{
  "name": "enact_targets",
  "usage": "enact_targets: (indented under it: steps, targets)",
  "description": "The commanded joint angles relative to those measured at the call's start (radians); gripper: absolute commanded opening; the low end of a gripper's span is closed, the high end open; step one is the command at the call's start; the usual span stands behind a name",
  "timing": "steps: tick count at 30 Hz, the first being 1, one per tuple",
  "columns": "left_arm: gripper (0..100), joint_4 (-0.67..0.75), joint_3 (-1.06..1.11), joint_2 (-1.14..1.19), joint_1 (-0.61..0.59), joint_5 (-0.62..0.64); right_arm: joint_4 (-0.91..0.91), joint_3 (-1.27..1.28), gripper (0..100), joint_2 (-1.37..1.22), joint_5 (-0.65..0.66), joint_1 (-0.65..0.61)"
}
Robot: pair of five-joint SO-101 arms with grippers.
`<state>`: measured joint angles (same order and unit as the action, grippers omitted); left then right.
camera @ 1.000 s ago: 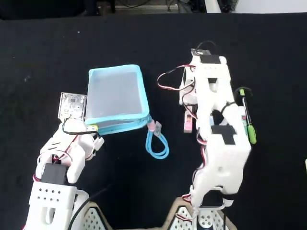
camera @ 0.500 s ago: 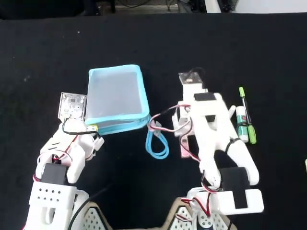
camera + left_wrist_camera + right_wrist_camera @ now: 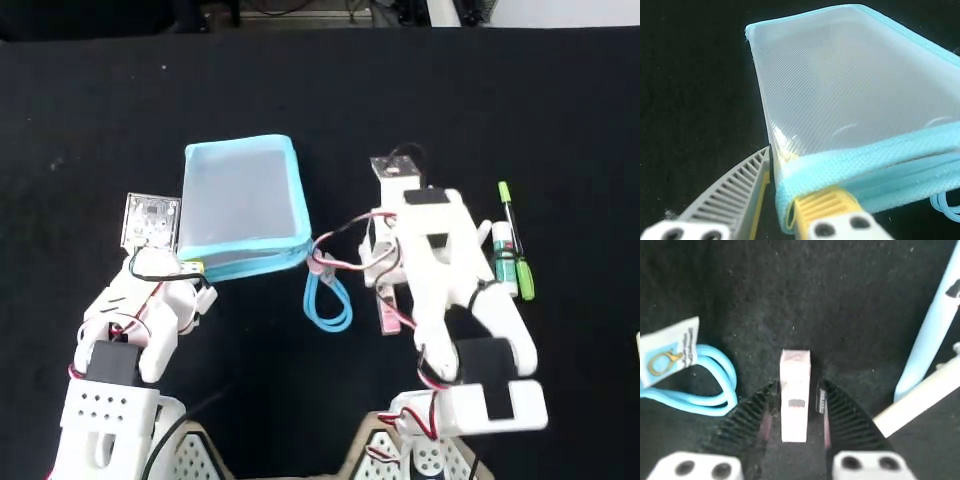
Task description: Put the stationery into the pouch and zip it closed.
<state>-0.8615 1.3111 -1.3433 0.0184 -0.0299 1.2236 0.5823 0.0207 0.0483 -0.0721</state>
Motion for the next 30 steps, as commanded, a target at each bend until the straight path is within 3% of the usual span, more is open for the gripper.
enact_targets:
  steps: [1,7,16,19,22,30]
  targets:
    - [3,-0.002,0.001,0.005,-0.002,0.008,0.058,-0.133,11.9,-0.058,0.005,-0.009]
    - [3,0.005,-0.001,0.005,-0.073,0.012,0.103,-0.205,12.1,-0.174,0.005,-0.014]
    - [3,0.005,-0.001,0.005,-0.071,0.012,0.046,-0.211,11.8,-0.251,0.011,-0.014]
    - [3,0.003,-0.001,0.005,-0.071,0.012,0.052,-0.211,10.6,-0.242,0.012,-0.014]
    - [3,0.003,-0.001,0.005,-0.073,0.012,0.048,-0.208,0.7,-0.217,0.012,-0.014]
    - [3,0.003,-0.001,0.005,-0.074,0.012,0.126,-0.209,1.1,-0.062,0.006,-0.014]
